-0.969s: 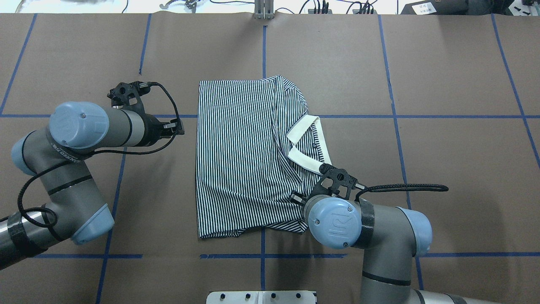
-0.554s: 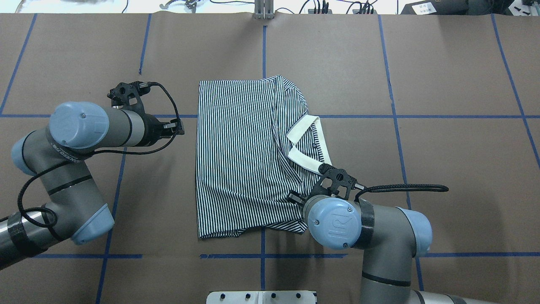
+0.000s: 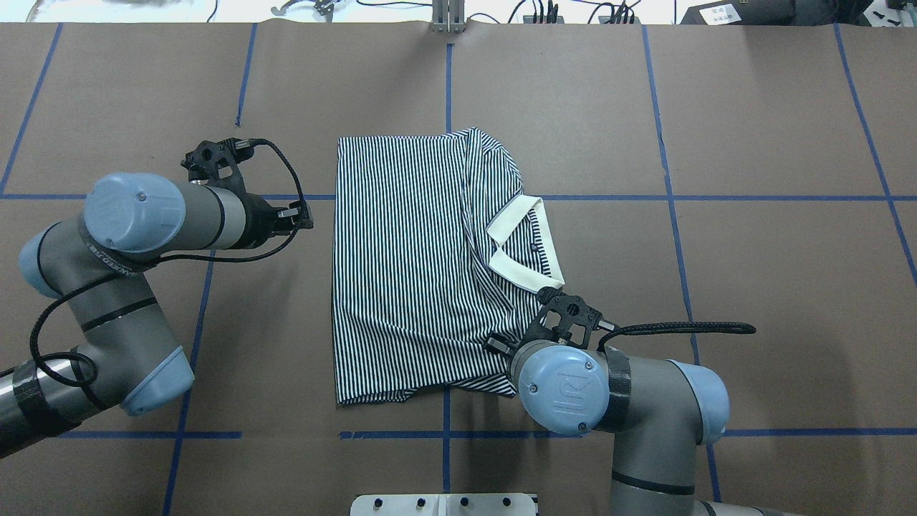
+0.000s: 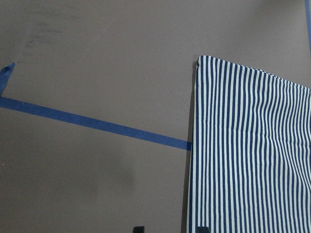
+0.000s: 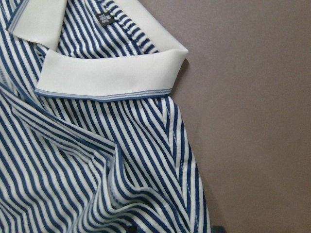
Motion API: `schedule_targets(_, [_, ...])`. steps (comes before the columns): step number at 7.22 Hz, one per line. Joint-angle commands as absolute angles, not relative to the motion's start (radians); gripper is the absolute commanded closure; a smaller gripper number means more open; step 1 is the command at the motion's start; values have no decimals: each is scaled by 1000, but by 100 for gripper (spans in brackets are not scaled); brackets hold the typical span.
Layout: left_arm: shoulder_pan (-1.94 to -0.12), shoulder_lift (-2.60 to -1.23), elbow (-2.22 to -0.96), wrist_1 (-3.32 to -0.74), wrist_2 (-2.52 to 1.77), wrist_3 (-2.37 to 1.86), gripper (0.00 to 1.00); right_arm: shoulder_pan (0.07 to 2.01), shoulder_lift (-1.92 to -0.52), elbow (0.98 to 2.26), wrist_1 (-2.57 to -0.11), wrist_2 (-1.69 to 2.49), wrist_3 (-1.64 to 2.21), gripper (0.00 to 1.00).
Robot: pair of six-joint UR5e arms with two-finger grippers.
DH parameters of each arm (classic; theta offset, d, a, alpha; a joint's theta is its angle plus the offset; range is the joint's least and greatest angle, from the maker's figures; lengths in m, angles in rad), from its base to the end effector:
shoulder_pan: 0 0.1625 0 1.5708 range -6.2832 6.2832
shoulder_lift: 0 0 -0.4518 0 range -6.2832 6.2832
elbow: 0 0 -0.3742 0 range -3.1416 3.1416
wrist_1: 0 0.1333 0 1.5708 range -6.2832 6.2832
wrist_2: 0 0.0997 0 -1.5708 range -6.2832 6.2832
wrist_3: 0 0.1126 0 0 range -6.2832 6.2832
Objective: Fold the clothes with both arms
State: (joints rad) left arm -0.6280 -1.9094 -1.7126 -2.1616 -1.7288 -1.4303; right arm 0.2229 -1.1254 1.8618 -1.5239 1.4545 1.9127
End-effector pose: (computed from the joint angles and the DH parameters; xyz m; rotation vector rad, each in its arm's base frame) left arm 0.4397 -0.4621 0.3815 0.2700 1.0503 -0.3545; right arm -0.5737 -0.2801 0.3278 0.0645 -0.7994 0.5803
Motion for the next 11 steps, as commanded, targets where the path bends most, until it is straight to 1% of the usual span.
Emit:
schedule_targets(1, [-627,-1910,-1712,-2161,-1729,-1433,53,213,-1129,1858,-1525,1445,1908,40])
schedule_targets(4, [-627,-1910,-1712,-2163,-1727,-1433,53,207,-1129,1841,-1523,1445,1907,40])
schedule_targets(5, [-627,-1910,-1712,-2163,-1727,-1433,53,207,-1129,1839,-1523,1445,1907,42])
schedule_targets(6, [-627,-1910,-1712,-2163,-1727,-1433,53,207,-1127,1841,-1522,1447,1908,80])
schedule_targets(7, [-627,-1910,-1712,-2163,-1727,-1433,53,207,-1127,1841,-1523,1447,1907,100])
schedule_targets(11, [-627,-1910,-1712,-2163,-1727,-1433,53,213,-1121,1856,-1525,1448,1904,100])
